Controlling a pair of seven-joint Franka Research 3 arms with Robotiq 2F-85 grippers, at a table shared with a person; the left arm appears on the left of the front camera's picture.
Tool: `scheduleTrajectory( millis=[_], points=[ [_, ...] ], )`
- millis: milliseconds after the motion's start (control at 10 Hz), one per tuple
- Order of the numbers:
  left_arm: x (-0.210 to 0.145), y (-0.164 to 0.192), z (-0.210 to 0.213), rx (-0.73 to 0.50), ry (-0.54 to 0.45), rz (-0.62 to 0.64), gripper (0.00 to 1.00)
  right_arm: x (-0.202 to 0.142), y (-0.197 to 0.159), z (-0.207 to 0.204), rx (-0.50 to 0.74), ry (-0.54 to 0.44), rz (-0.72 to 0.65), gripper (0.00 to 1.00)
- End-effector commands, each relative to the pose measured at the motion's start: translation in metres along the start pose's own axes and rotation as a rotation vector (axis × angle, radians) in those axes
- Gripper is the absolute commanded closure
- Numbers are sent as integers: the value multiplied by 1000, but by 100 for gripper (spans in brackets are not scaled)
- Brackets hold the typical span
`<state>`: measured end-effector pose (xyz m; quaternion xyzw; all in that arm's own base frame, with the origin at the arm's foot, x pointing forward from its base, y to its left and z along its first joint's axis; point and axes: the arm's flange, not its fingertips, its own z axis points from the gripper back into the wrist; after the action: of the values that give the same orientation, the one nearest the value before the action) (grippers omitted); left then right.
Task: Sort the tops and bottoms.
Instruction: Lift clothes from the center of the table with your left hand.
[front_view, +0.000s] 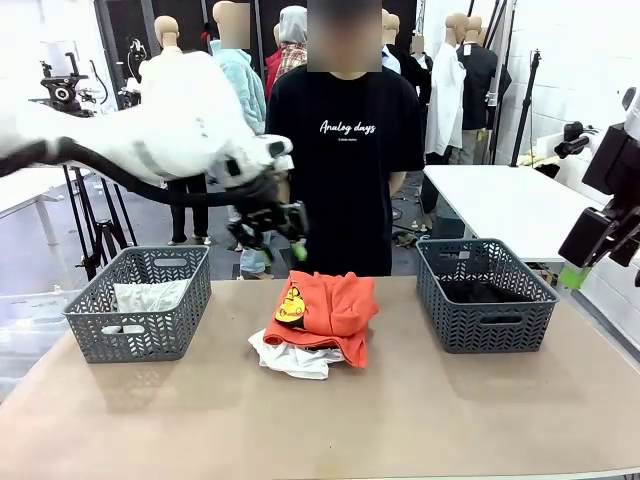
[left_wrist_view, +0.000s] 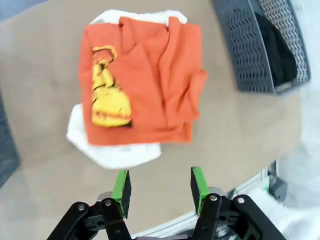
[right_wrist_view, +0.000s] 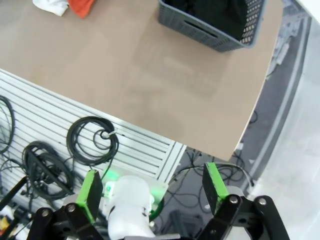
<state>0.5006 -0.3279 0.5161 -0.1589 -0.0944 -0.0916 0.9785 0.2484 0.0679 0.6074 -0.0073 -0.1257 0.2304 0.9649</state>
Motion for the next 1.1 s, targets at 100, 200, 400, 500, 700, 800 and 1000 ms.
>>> scheduleTrajectory(
  millis=[100, 200, 400, 500, 700, 800, 1000],
  points=[
    [46, -39, -31, 124, 7, 55, 20, -1, 0, -1, 0, 10, -3, 0],
    [48, -44, -39, 157, -3, 57, 3, -1, 0, -1, 0, 10, -3, 0],
    [52, -48, -52, 209, -8, 54, 0, -1, 0, -1, 0, 10, -3, 0],
    [54, -47, -59, 210, 1, 60, 0, -1, 0, -1, 0, 10, -3, 0],
    [54, -43, -64, 212, 8, 73, 0, -1, 0, -1, 0, 10, -3, 0],
    [53, -42, -63, 210, 4, 75, 0, -1, 0, -1, 0, 10, -3, 0],
    [52, -39, -66, 192, 15, 47, 0, -1, 0, -1, 0, 10, -3, 0]
  ],
)
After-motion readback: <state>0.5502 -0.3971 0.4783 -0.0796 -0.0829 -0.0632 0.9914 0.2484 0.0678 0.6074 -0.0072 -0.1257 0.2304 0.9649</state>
